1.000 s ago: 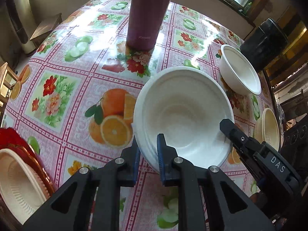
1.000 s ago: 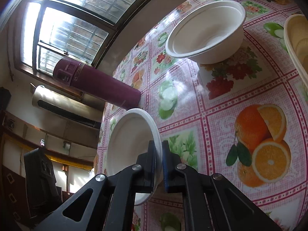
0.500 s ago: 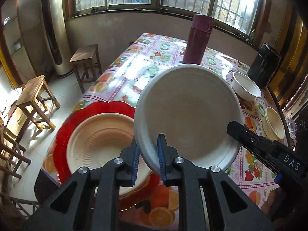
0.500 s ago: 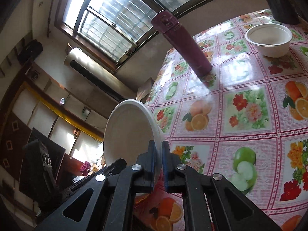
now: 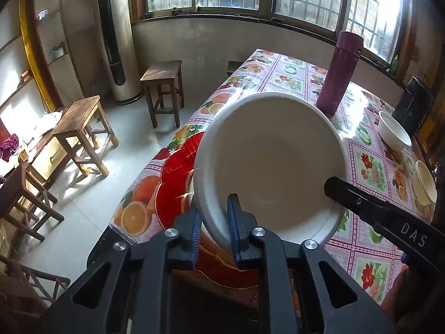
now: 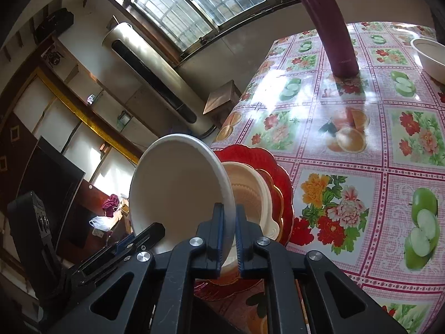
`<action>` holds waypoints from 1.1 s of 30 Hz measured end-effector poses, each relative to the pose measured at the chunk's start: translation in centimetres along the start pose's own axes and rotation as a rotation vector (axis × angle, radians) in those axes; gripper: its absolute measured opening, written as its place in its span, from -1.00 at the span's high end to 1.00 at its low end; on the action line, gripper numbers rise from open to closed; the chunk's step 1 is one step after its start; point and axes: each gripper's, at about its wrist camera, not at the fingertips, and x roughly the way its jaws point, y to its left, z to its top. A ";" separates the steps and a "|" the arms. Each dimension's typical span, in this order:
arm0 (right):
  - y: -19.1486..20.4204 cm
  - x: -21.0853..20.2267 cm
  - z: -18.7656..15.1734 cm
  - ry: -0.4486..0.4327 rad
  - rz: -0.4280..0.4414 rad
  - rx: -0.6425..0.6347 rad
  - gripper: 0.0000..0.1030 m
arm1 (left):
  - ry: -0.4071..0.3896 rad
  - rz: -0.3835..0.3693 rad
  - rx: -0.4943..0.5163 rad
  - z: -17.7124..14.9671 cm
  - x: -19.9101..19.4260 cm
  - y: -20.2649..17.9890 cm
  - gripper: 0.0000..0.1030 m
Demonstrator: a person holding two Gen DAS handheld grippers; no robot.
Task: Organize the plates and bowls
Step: 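Carry the white bowl with both grippers over the red plate stack, then lower the white bowl into the beige bowl and open both grippers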
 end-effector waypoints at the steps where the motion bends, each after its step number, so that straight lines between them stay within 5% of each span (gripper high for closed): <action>1: 0.2 0.2 -0.1 0.003 -0.003 -0.003 0.86 | -0.003 0.003 0.001 -0.1 0.1 0.2 0.69; 18: 1.0 2.9 -0.9 0.035 -0.049 -0.012 0.83 | -0.047 0.029 0.028 -0.9 0.9 1.0 0.69; 25: 0.2 2.9 -0.9 0.019 -0.081 -0.001 0.82 | -0.169 0.141 0.049 -0.9 -0.5 1.4 0.69; 29: 0.0 2.4 -0.8 -0.005 -0.079 -0.011 0.72 | -0.205 0.148 0.045 -0.7 -1.3 1.6 0.68; 33: 0.2 1.1 -0.7 -0.059 -0.073 -0.032 0.39 | -0.229 0.147 0.046 -0.7 -1.8 1.4 0.64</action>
